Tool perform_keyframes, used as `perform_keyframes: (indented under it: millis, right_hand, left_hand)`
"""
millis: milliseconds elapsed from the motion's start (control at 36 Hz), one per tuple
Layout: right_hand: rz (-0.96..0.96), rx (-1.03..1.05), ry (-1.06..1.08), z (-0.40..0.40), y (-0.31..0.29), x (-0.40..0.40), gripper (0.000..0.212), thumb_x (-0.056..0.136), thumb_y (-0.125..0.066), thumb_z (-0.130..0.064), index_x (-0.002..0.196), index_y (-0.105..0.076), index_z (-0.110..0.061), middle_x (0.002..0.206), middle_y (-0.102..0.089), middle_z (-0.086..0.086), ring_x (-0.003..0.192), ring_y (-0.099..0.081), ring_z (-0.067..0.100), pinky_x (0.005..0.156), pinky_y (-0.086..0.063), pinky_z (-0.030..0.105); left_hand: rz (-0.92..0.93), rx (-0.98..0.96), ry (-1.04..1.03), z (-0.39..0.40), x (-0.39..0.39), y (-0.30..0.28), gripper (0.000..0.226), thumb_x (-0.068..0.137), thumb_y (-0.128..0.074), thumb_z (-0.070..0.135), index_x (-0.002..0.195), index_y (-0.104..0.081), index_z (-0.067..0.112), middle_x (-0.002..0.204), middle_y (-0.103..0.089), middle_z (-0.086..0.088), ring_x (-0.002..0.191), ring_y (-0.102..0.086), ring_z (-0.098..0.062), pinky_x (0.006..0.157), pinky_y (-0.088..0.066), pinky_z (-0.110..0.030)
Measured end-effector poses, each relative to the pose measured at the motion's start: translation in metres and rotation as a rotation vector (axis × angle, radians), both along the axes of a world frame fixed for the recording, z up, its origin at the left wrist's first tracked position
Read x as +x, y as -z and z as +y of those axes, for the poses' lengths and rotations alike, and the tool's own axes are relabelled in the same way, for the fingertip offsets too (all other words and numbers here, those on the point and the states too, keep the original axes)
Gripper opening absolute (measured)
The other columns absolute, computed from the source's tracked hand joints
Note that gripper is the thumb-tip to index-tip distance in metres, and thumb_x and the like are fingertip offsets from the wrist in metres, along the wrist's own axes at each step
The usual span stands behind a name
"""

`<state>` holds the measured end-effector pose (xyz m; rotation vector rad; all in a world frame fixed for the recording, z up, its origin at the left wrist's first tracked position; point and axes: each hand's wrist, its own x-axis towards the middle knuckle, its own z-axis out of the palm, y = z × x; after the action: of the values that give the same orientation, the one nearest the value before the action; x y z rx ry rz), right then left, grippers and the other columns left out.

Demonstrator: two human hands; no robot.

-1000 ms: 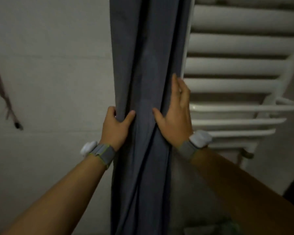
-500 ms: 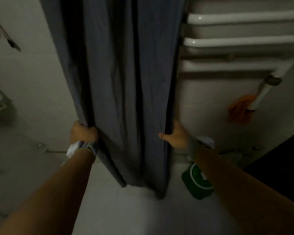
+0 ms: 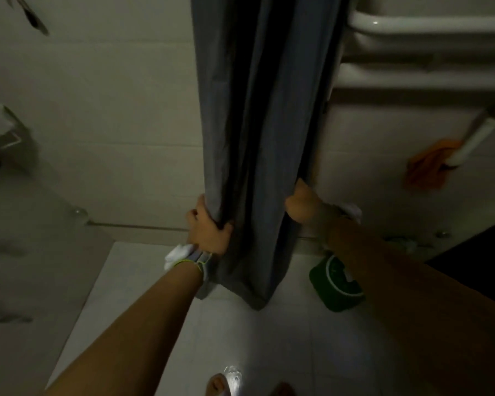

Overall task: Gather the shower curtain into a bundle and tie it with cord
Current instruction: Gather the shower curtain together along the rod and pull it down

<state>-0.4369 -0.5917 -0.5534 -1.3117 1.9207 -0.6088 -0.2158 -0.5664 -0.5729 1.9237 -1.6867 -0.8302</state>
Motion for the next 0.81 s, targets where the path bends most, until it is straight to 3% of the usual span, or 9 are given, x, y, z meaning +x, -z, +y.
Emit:
perform_keyframes:
  millis: [83, 139, 250, 361, 472, 583, 667, 722, 806]
  right_hand:
    - [-0.316, -0.076, -0.067, 0.022, -0.024, 0.017, 0.076, 0.078, -0.066, 0.005, 0.145, -0.032, -0.007, 0.134, -0.054, 0.017, 0.124, -0.052, 0.031, 0.106, -0.043, 0.045]
    - [-0.517, -0.115, -0.044, 0.026, -0.030, 0.029, 0.094, 0.076, -0.076, 0.003, 0.150, -0.020, -0.011, 0.141, -0.049, 0.008, 0.126, -0.050, 0.020, 0.107, -0.042, 0.036]
    - [-0.361, -0.201, 0.045, 0.025, -0.024, 0.035, 0.101, 0.073, -0.083, -0.020, 0.151, -0.019, -0.014, 0.143, -0.046, 0.002, 0.126, -0.047, 0.012, 0.104, -0.039, 0.025]
    - [0.010, -0.105, 0.214, 0.016, -0.022, 0.006, 0.062, 0.090, -0.065, -0.032, 0.143, -0.043, -0.009, 0.142, -0.050, 0.015, 0.128, -0.050, 0.034, 0.108, -0.040, 0.041]
    - [-0.016, 0.020, 0.176, 0.025, -0.022, -0.020, 0.049, 0.093, -0.061, -0.032, 0.132, -0.054, -0.002, 0.134, -0.057, 0.019, 0.122, -0.054, 0.037, 0.105, -0.043, 0.044]
    - [-0.049, -0.051, 0.249, 0.031, -0.023, -0.029, 0.047, 0.093, -0.063, -0.026, 0.133, -0.053, -0.003, 0.132, -0.058, 0.018, 0.121, -0.055, 0.036, 0.101, -0.045, 0.040]
    - [-0.094, -0.111, 0.332, 0.038, -0.021, -0.024, 0.061, 0.086, -0.071, -0.028, 0.136, -0.045, -0.004, 0.134, -0.055, 0.018, 0.123, -0.053, 0.037, 0.104, -0.044, 0.049]
    - [-0.113, -0.034, 0.283, 0.045, -0.013, -0.019, 0.067, 0.086, -0.071, -0.030, 0.140, -0.040, -0.004, 0.139, -0.051, 0.017, 0.127, -0.050, 0.036, 0.107, -0.041, 0.049]
    - [-0.017, 0.099, 0.089, 0.060, -0.007, -0.015, 0.063, 0.087, -0.069, -0.034, 0.139, -0.047, -0.007, 0.140, -0.052, 0.015, 0.126, -0.052, 0.034, 0.106, -0.043, 0.045]
  left_hand:
    - [0.015, 0.042, 0.147, 0.008, -0.027, 0.012, 0.105, 0.080, -0.073, 0.030, 0.156, -0.003, 0.021, 0.148, -0.024, -0.017, 0.116, -0.053, -0.045, 0.098, -0.048, -0.045]
    - [0.018, 0.005, 0.206, 0.015, -0.055, 0.021, 0.109, 0.075, -0.076, 0.028, 0.157, -0.004, 0.018, 0.149, -0.024, -0.020, 0.124, -0.048, -0.043, 0.104, -0.044, -0.045]
    - [-0.066, 0.126, 0.403, 0.039, -0.113, 0.051, 0.096, 0.079, -0.070, 0.035, 0.154, -0.015, 0.015, 0.153, -0.024, -0.017, 0.137, -0.035, -0.038, 0.110, -0.036, -0.043]
    - [-0.180, 0.360, 0.534, 0.039, -0.096, 0.060, 0.065, 0.089, -0.062, 0.033, 0.146, -0.038, 0.011, 0.146, -0.045, -0.013, 0.131, -0.046, -0.034, 0.106, -0.038, -0.040]
    - [-0.062, 0.418, 0.316, 0.012, -0.059, 0.064, 0.065, 0.089, -0.065, 0.036, 0.144, -0.042, 0.009, 0.143, -0.051, -0.011, 0.129, -0.051, -0.034, 0.104, -0.043, -0.036]
    - [0.217, 0.429, 0.309, -0.020, -0.047, 0.052, 0.102, 0.052, -0.079, 0.046, 0.140, -0.042, 0.010, 0.134, -0.059, -0.012, 0.121, -0.058, -0.029, 0.105, -0.046, -0.039]
    - [0.281, 0.408, 0.398, -0.030, -0.055, 0.049, 0.090, 0.068, -0.086, 0.023, 0.144, -0.040, 0.018, 0.133, -0.057, -0.005, 0.120, -0.057, -0.023, 0.105, -0.048, -0.039]
    - [0.275, 0.397, 0.470, -0.024, -0.066, 0.042, 0.083, 0.069, -0.086, 0.021, 0.141, -0.045, 0.016, 0.131, -0.061, -0.005, 0.118, -0.059, -0.022, 0.103, -0.049, -0.038]
    - [0.201, 0.396, 0.568, -0.002, -0.076, 0.041, 0.061, 0.077, -0.082, 0.025, 0.132, -0.058, 0.013, 0.126, -0.066, -0.009, 0.117, -0.062, -0.024, 0.100, -0.050, -0.035]
